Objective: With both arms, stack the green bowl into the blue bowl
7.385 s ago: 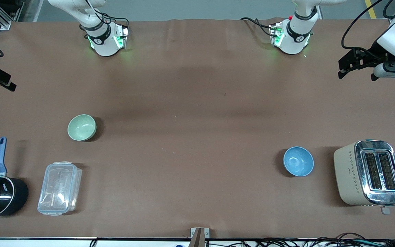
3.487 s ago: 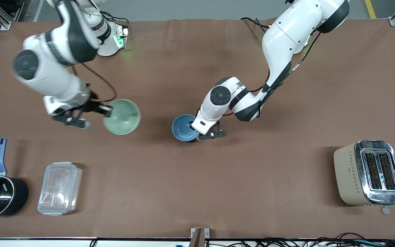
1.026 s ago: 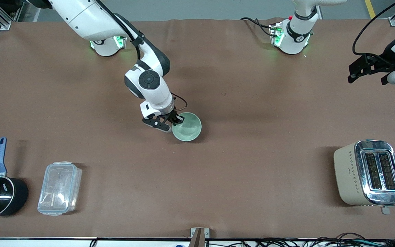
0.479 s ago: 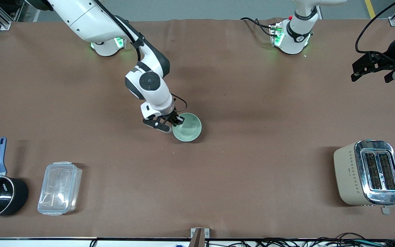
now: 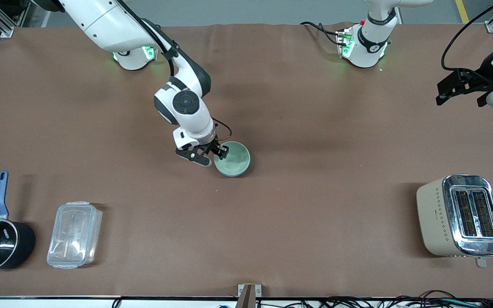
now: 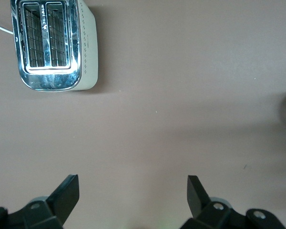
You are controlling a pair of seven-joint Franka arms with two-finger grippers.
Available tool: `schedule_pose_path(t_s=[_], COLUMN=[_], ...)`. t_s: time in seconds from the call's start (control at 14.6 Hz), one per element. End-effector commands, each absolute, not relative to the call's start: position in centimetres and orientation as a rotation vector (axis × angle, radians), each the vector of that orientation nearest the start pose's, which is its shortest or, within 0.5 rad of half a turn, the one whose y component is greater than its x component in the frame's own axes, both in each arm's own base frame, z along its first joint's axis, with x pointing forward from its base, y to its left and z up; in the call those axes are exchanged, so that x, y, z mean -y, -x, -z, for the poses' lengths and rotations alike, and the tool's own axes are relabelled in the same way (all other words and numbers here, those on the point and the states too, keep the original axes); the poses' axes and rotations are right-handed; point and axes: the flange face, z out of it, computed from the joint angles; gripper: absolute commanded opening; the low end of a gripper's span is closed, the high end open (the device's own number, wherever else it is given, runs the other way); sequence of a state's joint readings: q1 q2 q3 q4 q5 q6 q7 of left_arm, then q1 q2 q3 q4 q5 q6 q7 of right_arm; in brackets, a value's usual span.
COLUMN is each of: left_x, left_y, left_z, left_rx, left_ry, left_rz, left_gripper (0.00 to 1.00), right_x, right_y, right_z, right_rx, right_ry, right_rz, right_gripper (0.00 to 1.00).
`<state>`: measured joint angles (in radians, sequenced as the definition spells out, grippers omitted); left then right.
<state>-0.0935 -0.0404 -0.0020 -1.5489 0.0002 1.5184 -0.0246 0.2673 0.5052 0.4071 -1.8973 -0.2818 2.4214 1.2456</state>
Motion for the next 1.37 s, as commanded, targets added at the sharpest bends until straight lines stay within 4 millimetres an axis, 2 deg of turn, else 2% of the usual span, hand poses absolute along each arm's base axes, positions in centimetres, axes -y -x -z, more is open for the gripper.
schedule_pose_path(t_s=[0.0, 0.07, 0.34, 0.48, 0.62, 0.68, 0.75, 0.89, 1.03, 1.09, 1.23, 1.3], left_x=[5.4, 5.5, 5.7, 5.4, 5.3, 5.3, 5.6, 7.1, 7.2, 7.2, 7.3, 7.3], left_y=[-53.4, -53.5, -53.5, -53.6, -53.8, -53.9, -54.0, -53.5, -52.9, -52.9, -53.3, -53.4], left_z=[-65.5, -65.7, -65.6, -65.5, -65.1, -65.2, -64.9, -63.1, -62.7, -62.8, -63.8, -63.6], left_rx=[-0.113, -0.115, -0.141, -0.136, -0.133, -0.137, -0.144, -0.186, -0.179, -0.181, -0.191, -0.188], left_ry=[3.158, 3.155, 3.149, 3.148, 3.145, 3.136, 3.134, 3.131, 3.132, 3.132, 3.131, 3.132], left_rz=[0.039, 0.052, 0.045, 0.040, 0.036, 0.051, 0.075, 0.130, 0.155, 0.152, 0.178, 0.160], left_gripper=[1.00, 1.00, 1.00, 1.00, 1.00, 1.00, 1.00, 1.00, 1.00, 1.00, 1.00, 1.00], right_x=[-36.8, -34.9, -28.0, -24.2, -20.4, -17.7, -15.2, -10.1, -4.9, -3.2, -0.1, 1.3], right_y=[-50.7, -51.3, -52.9, -54.0, -55.5, -56.1, -56.4, -56.6, -56.3, -56.1, -56.0, -55.9], right_z=[-32.1, -34.8, -44.1, -49.8, -55.4, -58.6, -60.5, -63.1, -65.5, -66.1, -66.5, -66.4], right_rx=[-0.669, -0.701, -0.612, -0.676, -0.684, -0.654, -0.626, -0.578, -0.491, -0.442, -0.361, -0.311], right_ry=[3.083, 3.101, 3.168, 3.156, 3.117, 3.102, 3.104, 3.111, 3.088, 3.094, 3.108, 3.115], right_rz=[0.151, 0.186, 0.316, 0.365, 0.259, 0.187, 0.141, 0.075, 0.007, -0.002, -0.002, -0.012], right_gripper=[1.00, 1.00, 1.00, 1.00, 1.00, 1.00, 1.00, 1.00, 1.00, 1.00, 1.00, 1.00])
